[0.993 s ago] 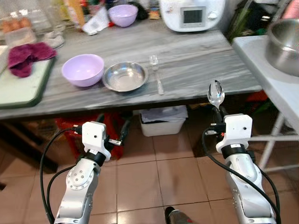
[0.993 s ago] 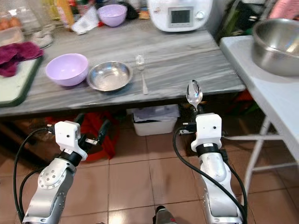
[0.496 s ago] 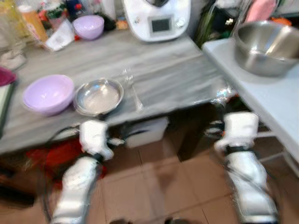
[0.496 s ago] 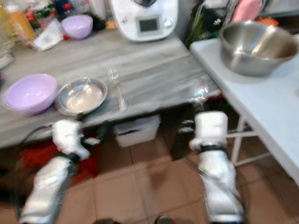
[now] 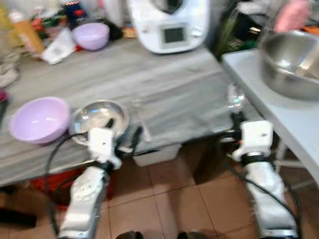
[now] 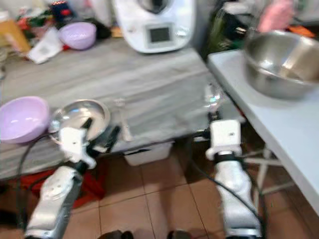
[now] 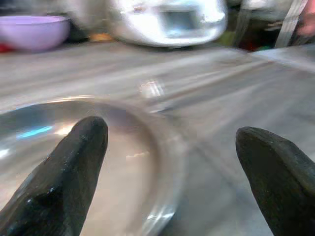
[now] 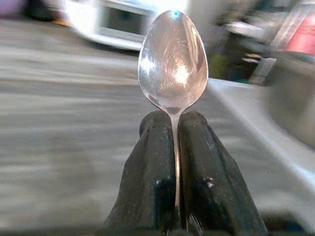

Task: Setting the table

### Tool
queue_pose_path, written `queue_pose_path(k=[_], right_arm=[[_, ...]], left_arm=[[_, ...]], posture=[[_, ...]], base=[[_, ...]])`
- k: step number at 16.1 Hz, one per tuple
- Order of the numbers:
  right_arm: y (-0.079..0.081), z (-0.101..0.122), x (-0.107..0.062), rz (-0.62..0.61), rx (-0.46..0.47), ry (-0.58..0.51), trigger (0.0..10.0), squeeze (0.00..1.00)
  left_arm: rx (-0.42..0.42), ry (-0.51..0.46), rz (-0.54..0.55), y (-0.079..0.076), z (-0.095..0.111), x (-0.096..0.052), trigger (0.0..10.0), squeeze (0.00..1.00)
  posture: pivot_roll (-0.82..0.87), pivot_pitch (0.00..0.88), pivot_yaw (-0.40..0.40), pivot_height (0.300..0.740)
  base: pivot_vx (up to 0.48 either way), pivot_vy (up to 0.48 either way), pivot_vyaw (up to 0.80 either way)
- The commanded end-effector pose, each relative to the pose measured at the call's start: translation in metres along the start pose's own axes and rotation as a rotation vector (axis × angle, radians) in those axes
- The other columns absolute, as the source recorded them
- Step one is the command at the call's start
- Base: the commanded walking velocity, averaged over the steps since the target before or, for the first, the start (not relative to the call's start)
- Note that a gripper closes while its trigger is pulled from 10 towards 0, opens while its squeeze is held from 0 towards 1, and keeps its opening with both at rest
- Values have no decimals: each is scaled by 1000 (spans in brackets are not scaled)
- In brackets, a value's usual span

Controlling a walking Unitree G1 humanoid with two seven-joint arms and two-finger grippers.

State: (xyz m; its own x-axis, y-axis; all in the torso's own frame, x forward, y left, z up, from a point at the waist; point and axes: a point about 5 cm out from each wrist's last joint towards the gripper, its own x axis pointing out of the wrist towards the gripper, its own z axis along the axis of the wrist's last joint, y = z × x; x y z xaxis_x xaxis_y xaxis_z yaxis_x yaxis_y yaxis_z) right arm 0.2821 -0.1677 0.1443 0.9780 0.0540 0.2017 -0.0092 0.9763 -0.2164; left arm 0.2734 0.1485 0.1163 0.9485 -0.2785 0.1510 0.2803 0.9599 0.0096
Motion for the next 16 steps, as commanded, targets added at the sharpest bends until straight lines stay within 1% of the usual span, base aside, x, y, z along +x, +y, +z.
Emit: queue_pose_path(k=[1,5,7,11,16], right_arm=[[-4,4,-1,-8,-10,-19,10000,0],[-5,4,-3,-8,-12,-19,10000,0],[-4,4,-3,-6,-11,-23,10000,0],[-3,6,-2,-1,-11,-29,10000,0],[-5,7,1,-6,-11,-32,10000,0]], left_arm=[[14,-12,10,1,4,-2,10000,0],[77,-56,57,7,20,-9,10000,0],[87,-59,74,10,21,-11,10000,0],[99,-40,87,12,21,-16,10000,0],[99,-30,77,11,20,-16,10000,0]], posture=[[-178,171,36,740],[-172,177,37,740],[-169,180,37,740],[-168,184,40,740],[-164,189,42,740]], base=[[0,0,0],[0,0,0],[0,0,538],[0,0,778],[0,0,780]])
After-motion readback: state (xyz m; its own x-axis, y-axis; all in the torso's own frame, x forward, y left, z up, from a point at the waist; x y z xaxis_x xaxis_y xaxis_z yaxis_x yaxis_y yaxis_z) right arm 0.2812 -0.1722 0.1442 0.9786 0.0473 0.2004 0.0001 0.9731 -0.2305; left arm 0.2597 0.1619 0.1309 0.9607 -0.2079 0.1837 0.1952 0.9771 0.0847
